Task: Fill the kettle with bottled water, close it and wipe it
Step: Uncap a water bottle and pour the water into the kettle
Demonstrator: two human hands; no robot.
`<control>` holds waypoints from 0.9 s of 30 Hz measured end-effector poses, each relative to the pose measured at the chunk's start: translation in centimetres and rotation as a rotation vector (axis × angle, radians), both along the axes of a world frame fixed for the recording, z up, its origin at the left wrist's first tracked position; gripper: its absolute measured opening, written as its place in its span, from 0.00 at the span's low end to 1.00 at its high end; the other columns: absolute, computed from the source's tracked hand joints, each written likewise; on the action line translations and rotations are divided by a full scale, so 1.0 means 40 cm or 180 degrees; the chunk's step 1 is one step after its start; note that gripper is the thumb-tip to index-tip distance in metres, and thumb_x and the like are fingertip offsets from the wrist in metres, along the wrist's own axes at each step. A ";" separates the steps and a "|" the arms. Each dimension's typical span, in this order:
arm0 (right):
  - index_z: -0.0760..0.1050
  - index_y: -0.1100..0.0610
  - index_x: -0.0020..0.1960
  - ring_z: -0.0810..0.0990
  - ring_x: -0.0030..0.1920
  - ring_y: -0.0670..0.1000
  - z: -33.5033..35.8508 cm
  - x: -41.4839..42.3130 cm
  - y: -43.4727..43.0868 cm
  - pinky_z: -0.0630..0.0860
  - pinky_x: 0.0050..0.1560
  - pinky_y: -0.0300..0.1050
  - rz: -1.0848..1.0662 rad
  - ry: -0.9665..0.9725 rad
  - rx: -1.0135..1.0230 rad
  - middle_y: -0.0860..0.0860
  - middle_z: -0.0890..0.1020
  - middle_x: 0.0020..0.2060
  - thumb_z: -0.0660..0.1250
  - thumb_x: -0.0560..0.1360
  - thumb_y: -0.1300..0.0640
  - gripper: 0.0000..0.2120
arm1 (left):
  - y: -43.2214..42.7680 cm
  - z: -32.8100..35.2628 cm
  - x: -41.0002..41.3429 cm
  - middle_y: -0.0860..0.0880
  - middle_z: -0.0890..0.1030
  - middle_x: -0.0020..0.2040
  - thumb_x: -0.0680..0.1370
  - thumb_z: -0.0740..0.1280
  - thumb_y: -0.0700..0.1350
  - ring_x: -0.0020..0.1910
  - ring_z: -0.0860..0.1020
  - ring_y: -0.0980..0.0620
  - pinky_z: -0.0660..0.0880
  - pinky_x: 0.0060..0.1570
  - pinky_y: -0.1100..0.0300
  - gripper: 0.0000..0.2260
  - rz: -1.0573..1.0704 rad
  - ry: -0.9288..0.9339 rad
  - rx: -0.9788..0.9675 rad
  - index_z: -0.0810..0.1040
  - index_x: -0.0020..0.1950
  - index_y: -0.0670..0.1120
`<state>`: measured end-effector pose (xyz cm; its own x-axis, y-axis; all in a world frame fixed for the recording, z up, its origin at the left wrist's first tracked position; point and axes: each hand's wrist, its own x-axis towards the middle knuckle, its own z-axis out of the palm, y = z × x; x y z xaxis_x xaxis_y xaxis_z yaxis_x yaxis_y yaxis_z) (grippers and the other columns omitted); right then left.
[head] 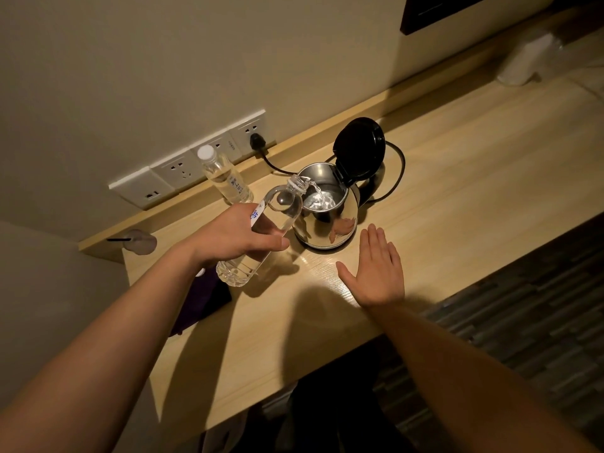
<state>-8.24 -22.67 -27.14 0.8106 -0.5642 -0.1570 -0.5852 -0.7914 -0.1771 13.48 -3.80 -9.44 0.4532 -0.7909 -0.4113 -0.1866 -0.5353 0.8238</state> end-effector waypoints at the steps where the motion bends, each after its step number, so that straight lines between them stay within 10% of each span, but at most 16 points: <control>1: 0.52 0.59 0.84 0.50 0.84 0.54 -0.001 0.000 0.000 0.50 0.82 0.53 0.0002 -0.0003 -0.0002 0.56 0.53 0.84 0.51 0.79 0.29 0.45 | -0.001 0.001 0.000 0.42 0.86 0.44 0.65 0.80 0.62 0.44 0.86 0.41 0.85 0.43 0.53 0.25 0.0020 0.0021 0.0018 0.83 0.50 0.45; 5: 0.52 0.59 0.84 0.50 0.84 0.54 -0.004 -0.001 -0.001 0.51 0.82 0.54 0.0001 -0.0025 -0.0013 0.56 0.54 0.84 0.50 0.80 0.30 0.44 | -0.001 0.010 -0.003 0.41 0.86 0.45 0.66 0.80 0.61 0.45 0.85 0.39 0.84 0.47 0.43 0.24 -0.0021 0.0033 0.0127 0.84 0.50 0.44; 27: 0.53 0.59 0.84 0.51 0.84 0.54 -0.021 -0.004 0.002 0.54 0.82 0.54 -0.0043 -0.0101 -0.0085 0.56 0.54 0.84 0.49 0.80 0.29 0.44 | 0.013 0.042 -0.002 0.48 0.82 0.37 0.69 0.79 0.53 0.34 0.81 0.54 0.78 0.34 0.63 0.18 -0.0063 0.0385 0.0114 0.81 0.46 0.41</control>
